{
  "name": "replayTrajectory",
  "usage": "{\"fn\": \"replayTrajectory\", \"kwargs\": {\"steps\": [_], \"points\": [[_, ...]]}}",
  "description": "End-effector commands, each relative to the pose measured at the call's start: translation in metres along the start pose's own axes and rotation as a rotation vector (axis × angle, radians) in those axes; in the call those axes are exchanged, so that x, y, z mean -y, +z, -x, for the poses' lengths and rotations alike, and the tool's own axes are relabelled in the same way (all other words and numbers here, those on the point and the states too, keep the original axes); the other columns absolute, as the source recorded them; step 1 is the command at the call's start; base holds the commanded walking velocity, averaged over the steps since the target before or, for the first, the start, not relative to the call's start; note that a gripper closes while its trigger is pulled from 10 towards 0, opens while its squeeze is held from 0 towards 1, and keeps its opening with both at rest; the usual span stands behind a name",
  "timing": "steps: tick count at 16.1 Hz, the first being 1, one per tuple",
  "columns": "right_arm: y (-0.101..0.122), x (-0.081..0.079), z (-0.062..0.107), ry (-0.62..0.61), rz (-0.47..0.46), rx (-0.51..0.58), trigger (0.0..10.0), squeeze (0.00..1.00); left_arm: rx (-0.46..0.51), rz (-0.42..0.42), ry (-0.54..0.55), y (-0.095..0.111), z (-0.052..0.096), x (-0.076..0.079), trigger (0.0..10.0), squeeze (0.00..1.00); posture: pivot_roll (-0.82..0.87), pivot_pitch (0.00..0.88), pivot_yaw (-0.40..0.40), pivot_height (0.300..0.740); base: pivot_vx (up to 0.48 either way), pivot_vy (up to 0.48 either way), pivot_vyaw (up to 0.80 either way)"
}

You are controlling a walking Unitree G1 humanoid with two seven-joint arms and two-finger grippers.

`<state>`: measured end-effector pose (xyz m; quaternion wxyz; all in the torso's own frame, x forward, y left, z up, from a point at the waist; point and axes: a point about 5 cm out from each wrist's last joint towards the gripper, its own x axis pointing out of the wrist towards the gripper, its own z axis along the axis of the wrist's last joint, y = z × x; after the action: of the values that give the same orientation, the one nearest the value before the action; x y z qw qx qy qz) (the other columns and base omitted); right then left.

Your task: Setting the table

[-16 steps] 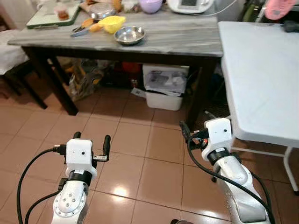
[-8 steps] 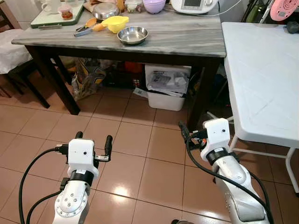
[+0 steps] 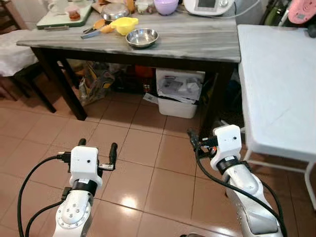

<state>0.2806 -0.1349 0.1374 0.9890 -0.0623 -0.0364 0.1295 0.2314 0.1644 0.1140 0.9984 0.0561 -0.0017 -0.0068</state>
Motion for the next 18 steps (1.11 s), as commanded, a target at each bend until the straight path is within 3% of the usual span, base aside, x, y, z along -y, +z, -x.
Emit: {"fn": "replayTrajectory", "kwargs": {"steps": [1,10,18], "points": [[-0.0018,0.0024,0.0000,-0.011,0.005,-0.005,10.0,0.00,-0.002,-0.005,-0.021,0.0006,-0.0001,0.0024,10.0,0.00,-0.13,0.160,0.072,0.740,0.000,-0.472,0.00],[-0.0011,0.0040,-0.0011,-0.020,0.011,-0.002,10.0,0.00,0.004,-0.008,-0.041,0.0019,-0.0028,0.0039,10.0,0.00,-0.13,0.160,0.077,0.740,0.000,-0.467,0.00],[-0.0030,0.0023,-0.0019,-0.021,0.008,-0.006,10.0,0.00,0.007,-0.012,-0.044,0.0033,-0.0034,0.0037,10.0,0.00,-0.13,0.163,0.084,0.740,0.000,-0.442,-0.61]]}}
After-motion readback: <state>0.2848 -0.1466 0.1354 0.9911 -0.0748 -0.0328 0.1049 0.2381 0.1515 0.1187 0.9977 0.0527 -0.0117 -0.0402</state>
